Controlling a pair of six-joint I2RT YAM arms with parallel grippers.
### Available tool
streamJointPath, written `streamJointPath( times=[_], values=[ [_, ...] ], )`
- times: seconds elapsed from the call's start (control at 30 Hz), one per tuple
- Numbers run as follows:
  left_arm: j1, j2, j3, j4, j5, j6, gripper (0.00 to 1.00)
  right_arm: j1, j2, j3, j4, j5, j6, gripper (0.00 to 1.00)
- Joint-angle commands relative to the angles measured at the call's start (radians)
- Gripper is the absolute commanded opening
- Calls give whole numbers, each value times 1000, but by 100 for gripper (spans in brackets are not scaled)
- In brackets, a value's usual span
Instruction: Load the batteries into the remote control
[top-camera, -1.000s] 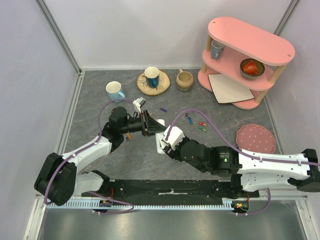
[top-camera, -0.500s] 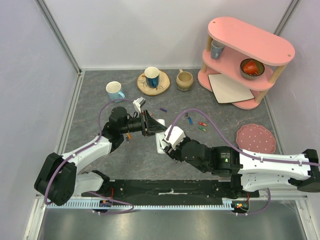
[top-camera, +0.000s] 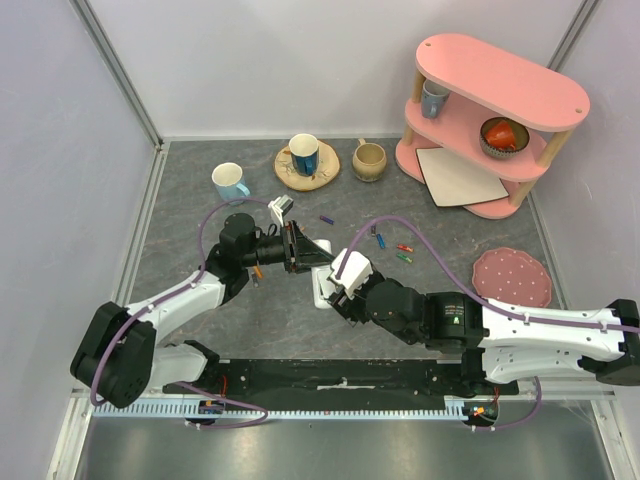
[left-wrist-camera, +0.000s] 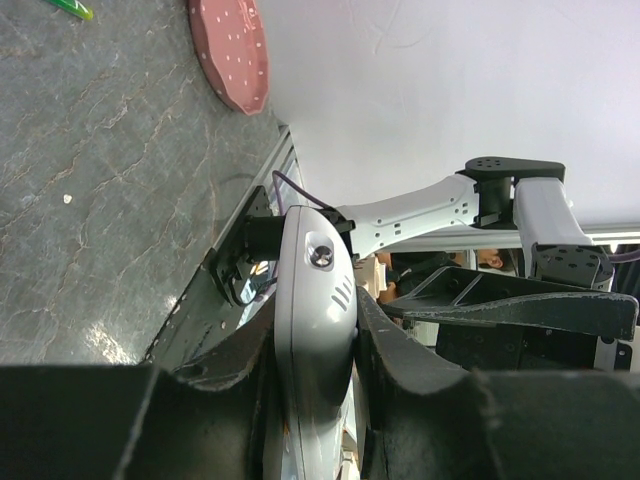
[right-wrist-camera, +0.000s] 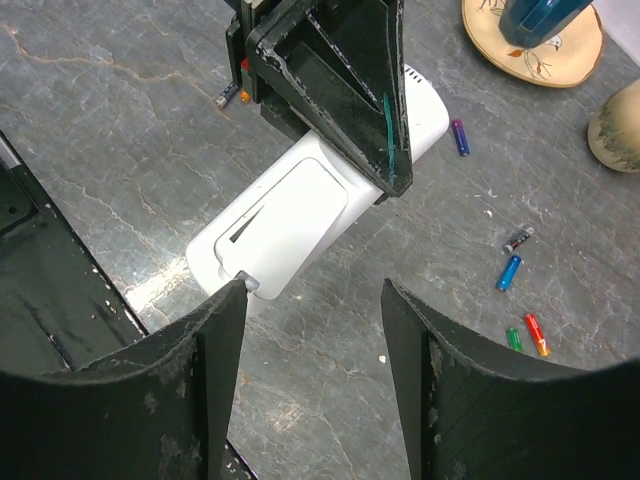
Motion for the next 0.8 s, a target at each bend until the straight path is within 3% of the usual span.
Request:
streamJointPath(
  times=[0.0,0.77],
  values=[
    [-3,5,35,53,39,-29,2,-6,-25,26,19,-7,7,64],
    [-2,-11,48,52,45,-43,2,-6,-3,-6,-8,10,7,65]
  ],
)
